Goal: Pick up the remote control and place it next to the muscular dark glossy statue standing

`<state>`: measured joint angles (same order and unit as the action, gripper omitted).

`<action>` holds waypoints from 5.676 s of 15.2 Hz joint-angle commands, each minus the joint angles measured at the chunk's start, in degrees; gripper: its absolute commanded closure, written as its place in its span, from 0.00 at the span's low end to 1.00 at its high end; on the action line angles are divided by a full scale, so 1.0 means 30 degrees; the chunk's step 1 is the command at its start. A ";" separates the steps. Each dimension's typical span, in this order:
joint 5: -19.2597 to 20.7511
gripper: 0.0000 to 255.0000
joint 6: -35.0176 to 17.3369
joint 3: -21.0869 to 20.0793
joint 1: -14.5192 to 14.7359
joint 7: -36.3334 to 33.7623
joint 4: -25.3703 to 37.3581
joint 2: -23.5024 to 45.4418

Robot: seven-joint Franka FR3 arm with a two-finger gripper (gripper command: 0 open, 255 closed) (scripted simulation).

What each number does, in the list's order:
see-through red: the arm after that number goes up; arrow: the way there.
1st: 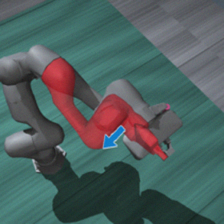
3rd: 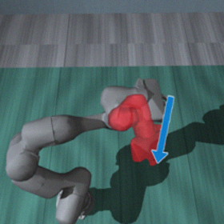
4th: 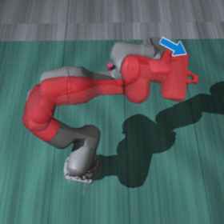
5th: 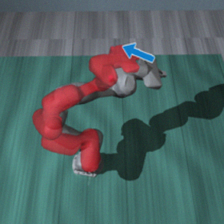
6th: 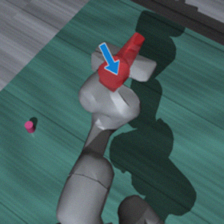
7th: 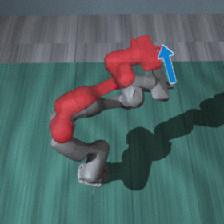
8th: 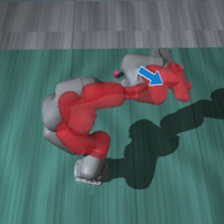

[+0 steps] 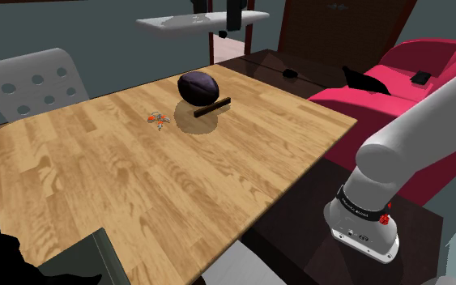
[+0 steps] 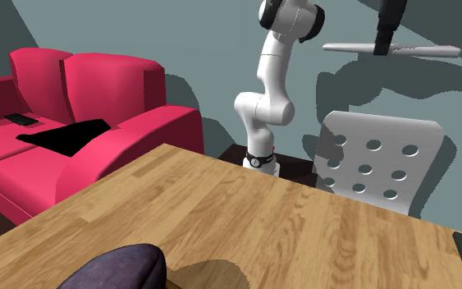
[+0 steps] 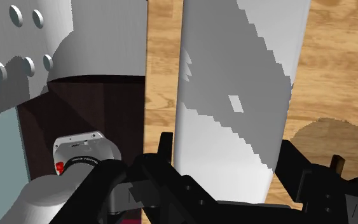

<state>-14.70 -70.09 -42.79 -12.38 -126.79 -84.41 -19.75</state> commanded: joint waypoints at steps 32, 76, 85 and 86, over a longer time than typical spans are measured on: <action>0.1034 1.00 -0.5888 -0.7280 0.0617 -0.6833 -0.2813 0.2534; 0.1824 1.00 -1.7409 -1.0531 -0.0376 -0.7411 -1.3354 0.4097; 0.7454 1.00 -1.9752 -1.1516 -0.0542 -1.1506 -1.4496 0.8809; 0.7980 1.00 -1.9949 -1.1102 -0.0101 -1.1879 -1.4586 0.9216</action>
<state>6.43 -129.25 -77.31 -14.17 -160.41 -127.98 5.76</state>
